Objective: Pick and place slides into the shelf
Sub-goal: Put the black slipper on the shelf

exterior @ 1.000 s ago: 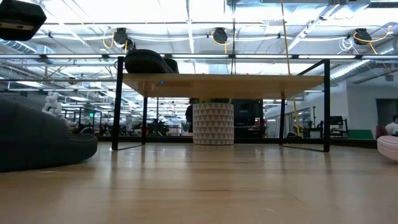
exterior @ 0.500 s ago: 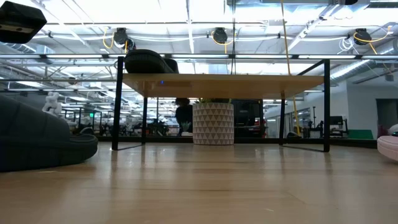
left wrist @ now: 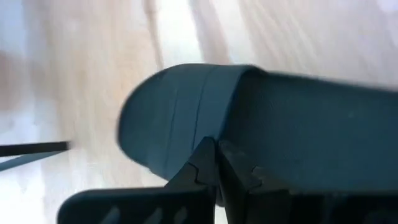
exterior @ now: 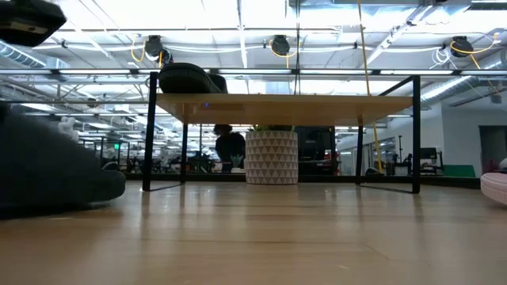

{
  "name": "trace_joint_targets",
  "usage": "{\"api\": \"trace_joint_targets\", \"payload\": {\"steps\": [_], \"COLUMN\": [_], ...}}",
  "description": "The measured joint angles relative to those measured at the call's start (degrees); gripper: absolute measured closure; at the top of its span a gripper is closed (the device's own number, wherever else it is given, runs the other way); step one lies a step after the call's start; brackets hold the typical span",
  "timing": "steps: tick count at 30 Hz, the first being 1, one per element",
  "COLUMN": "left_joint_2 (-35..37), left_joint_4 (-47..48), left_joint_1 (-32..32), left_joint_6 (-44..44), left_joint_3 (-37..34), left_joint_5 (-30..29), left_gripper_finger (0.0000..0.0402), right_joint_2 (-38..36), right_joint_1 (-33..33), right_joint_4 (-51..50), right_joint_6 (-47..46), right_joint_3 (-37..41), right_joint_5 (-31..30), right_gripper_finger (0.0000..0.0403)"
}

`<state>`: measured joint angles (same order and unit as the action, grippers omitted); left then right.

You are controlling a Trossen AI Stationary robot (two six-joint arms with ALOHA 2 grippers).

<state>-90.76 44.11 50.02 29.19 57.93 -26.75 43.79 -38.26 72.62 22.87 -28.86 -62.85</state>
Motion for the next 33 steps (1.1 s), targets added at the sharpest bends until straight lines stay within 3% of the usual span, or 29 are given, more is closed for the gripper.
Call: {"api": "trace_joint_targets", "payload": {"steps": [13, 26, 33], "left_joint_2": [-0.02, -0.02, -0.02], "left_joint_4": [8.43, 16.52, 17.83], "left_joint_1": [-3.84, -9.94, -15.21], "left_joint_6": [-0.78, -0.65, -5.76], "left_joint_3": [10.08, 26.2, 34.3], "left_joint_5": [-1.82, -5.44, -7.74], "left_gripper_finger": [0.0401, 0.0401, 0.0401], "right_joint_2": [0.0, -0.02, -0.22], "right_joint_1": [0.0, 0.0, 0.0], "right_joint_4": [0.0, 0.0, -0.02], "right_joint_6": [0.04, 0.28, 0.3], "right_joint_3": [0.0, 0.0, 0.0], "right_joint_5": [-0.04, -0.09, -0.09], "right_gripper_finger": [0.0184, 0.0184, 0.0184]}}
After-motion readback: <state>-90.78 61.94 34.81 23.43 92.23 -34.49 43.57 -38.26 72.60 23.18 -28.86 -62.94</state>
